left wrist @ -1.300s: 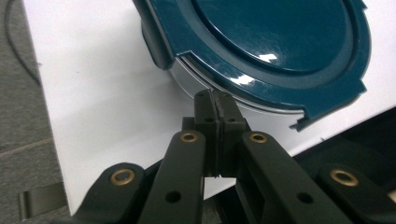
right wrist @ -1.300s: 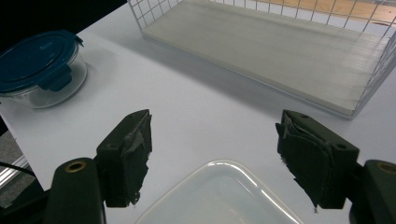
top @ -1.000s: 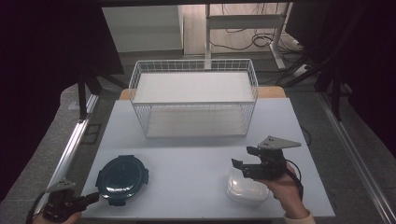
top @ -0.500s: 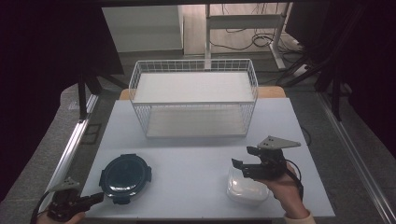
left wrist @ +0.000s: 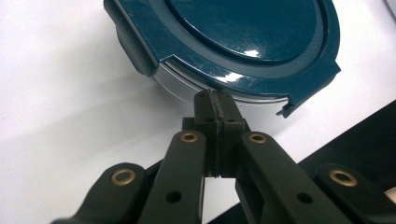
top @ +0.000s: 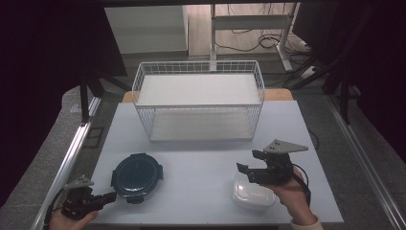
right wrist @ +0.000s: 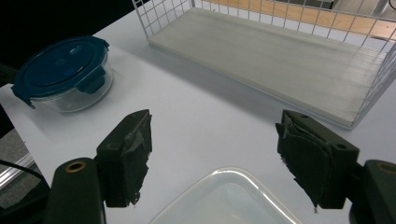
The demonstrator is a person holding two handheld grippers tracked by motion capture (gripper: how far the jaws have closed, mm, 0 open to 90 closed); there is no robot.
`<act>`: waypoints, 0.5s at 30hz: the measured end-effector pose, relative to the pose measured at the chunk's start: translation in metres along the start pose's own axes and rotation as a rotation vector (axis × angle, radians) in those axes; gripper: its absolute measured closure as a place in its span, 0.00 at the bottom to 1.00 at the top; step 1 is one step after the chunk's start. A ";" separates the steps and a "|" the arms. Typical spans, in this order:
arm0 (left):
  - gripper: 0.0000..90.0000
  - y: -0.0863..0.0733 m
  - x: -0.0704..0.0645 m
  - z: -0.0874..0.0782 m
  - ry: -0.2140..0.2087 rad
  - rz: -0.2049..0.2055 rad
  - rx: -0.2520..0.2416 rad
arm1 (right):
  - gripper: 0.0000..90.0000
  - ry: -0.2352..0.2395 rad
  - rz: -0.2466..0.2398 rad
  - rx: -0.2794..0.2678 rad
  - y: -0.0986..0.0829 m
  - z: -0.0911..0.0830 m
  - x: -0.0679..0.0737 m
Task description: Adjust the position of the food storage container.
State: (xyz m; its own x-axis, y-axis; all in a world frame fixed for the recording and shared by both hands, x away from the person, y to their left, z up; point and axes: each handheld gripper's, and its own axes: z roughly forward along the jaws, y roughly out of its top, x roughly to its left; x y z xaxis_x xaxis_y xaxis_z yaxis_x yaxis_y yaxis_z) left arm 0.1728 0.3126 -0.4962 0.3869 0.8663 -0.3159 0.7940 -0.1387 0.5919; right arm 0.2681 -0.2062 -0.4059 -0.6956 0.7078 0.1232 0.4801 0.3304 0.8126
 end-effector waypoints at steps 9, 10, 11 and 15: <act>1.00 0.014 0.003 0.010 0.000 -0.010 0.000 | 0.29 0.014 -0.024 -0.012 0.005 -0.003 0.010; 1.00 0.015 0.003 0.011 -0.001 -0.006 0.002 | 0.29 0.016 -0.027 -0.012 0.005 -0.003 0.012; 1.00 0.017 0.003 0.012 -0.007 -0.003 0.005 | 0.29 0.016 -0.029 -0.013 0.005 -0.004 0.013; 1.00 0.022 0.000 0.016 -0.009 0.009 0.009 | 0.29 0.020 -0.041 -0.018 0.007 -0.004 0.017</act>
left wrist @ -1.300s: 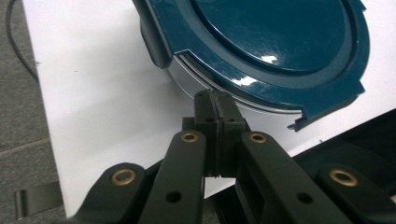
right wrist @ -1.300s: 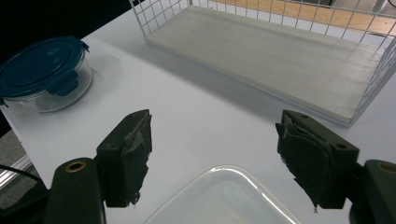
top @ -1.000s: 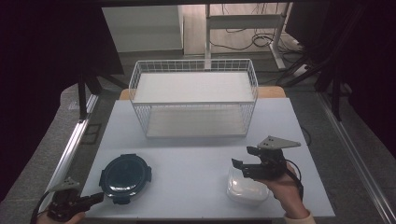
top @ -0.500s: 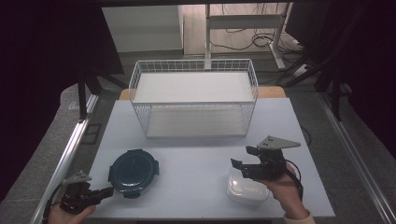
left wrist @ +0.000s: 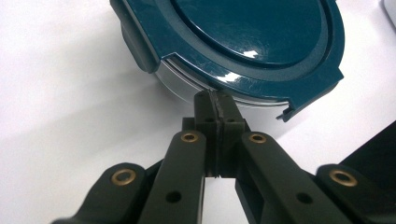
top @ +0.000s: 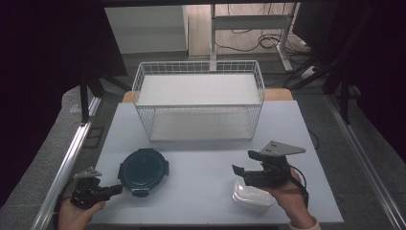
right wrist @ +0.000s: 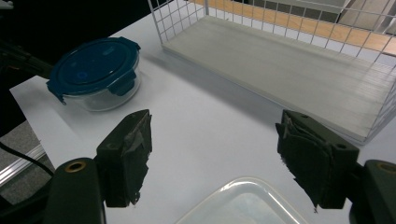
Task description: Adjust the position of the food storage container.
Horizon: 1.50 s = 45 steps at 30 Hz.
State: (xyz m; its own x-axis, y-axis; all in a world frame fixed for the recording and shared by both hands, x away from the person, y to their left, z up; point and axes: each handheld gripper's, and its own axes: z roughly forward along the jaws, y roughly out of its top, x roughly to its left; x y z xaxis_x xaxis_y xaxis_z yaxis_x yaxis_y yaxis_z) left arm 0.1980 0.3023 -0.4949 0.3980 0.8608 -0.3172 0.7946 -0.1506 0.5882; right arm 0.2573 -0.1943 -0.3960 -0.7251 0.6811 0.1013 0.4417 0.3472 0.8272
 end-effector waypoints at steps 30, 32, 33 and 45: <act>1.00 0.046 -0.020 0.043 -0.061 0.070 0.036 | 0.28 0.033 -0.021 0.028 0.000 0.005 0.009; 1.00 0.048 -0.021 0.044 -0.055 0.072 0.034 | 0.28 0.034 -0.021 0.029 0.000 0.006 0.009; 1.00 0.049 -0.021 0.045 -0.055 0.072 0.033 | 0.28 0.034 -0.020 0.030 0.000 0.006 0.009; 1.00 0.053 -0.023 0.050 -0.061 0.072 0.019 | 0.28 0.042 -0.032 0.038 0.000 0.009 0.014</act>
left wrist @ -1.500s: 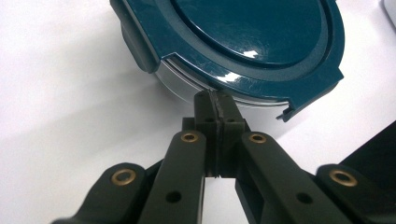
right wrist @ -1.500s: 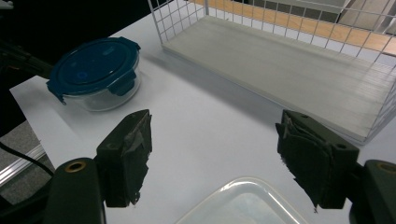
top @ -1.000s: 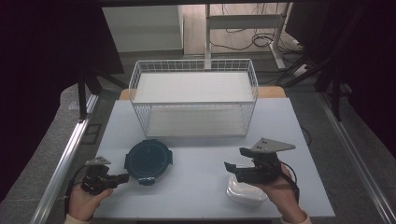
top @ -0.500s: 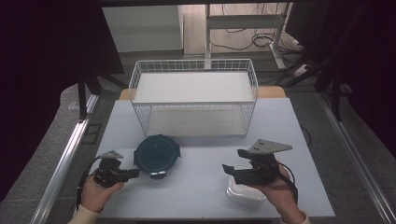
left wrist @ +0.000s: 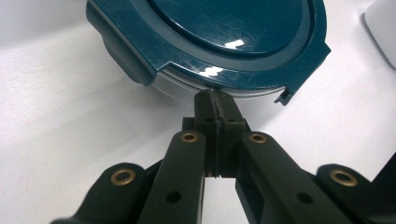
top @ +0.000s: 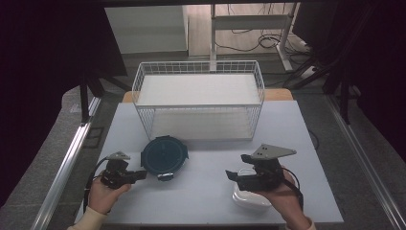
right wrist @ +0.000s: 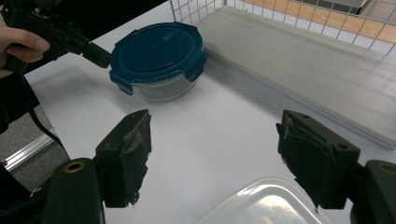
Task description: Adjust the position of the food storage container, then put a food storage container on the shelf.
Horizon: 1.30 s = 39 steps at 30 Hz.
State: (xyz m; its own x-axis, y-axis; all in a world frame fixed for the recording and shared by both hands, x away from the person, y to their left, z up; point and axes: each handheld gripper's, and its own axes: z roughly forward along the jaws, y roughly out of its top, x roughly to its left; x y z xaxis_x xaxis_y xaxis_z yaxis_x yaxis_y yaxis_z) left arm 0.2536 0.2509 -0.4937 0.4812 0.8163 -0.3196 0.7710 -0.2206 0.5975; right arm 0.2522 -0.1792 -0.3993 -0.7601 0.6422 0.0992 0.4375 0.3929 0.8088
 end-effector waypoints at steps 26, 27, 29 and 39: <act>0.19 0.021 -0.016 -0.063 0.064 -0.069 -0.231 | 0.22 0.068 0.050 -0.026 0.024 0.033 0.033; 0.19 0.020 -0.016 -0.063 0.065 -0.073 -0.231 | 0.22 0.066 0.053 -0.021 0.024 0.034 0.032; 0.19 0.020 -0.015 -0.063 0.065 -0.074 -0.231 | 0.22 0.060 0.054 -0.018 0.022 0.035 0.030; 0.15 0.022 -0.021 -0.063 0.055 -0.066 -0.241 | 0.21 0.050 0.060 -0.007 0.020 0.040 0.029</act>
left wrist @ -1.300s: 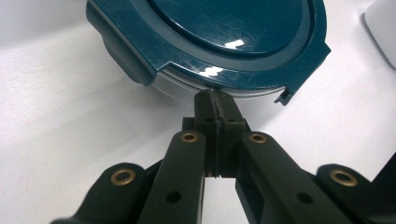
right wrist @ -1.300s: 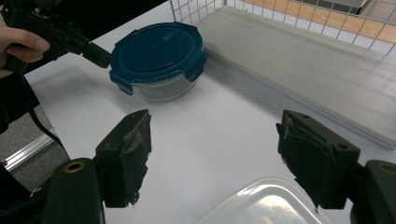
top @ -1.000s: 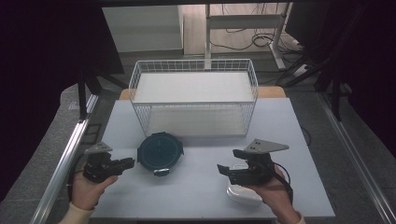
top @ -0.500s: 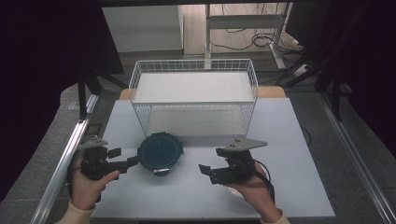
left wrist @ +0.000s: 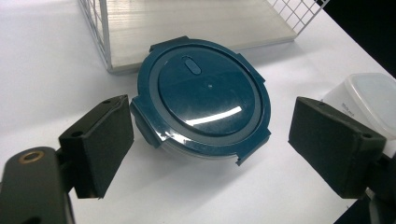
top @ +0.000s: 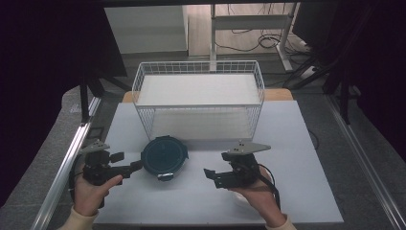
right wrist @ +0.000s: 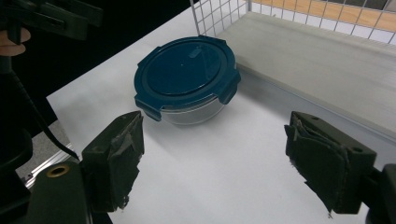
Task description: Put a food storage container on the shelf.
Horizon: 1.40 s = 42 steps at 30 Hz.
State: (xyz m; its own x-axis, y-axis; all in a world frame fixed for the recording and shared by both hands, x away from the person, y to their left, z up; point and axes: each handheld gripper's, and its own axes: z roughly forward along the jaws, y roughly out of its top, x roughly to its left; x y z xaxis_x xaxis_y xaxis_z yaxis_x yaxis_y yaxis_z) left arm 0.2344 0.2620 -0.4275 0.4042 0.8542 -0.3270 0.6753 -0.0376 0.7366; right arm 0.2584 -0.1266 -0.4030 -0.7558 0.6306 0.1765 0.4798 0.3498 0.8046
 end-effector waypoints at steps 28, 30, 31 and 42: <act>0.13 -0.004 0.038 0.029 -0.064 -0.152 0.010 | 0.13 0.018 0.230 0.104 0.022 0.112 0.012; 0.13 -0.004 0.039 0.033 -0.062 -0.157 0.014 | 0.12 0.025 0.268 0.118 0.021 0.119 0.007; 0.13 -0.003 0.041 0.037 -0.071 -0.168 0.016 | 0.12 0.023 0.289 0.131 0.021 0.125 0.004; 0.12 -0.004 0.055 0.058 -0.100 -0.239 0.054 | 0.10 0.042 0.370 0.179 0.021 0.150 -0.008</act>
State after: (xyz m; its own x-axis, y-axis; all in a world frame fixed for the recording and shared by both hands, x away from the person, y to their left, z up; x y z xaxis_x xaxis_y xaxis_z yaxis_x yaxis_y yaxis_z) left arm 0.2903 0.2792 -0.4830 0.2869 0.7867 -0.5466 0.7895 0.1290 0.6000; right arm 0.3418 -0.0200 -0.4724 -0.5332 0.7091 0.4614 0.7898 0.2217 0.5720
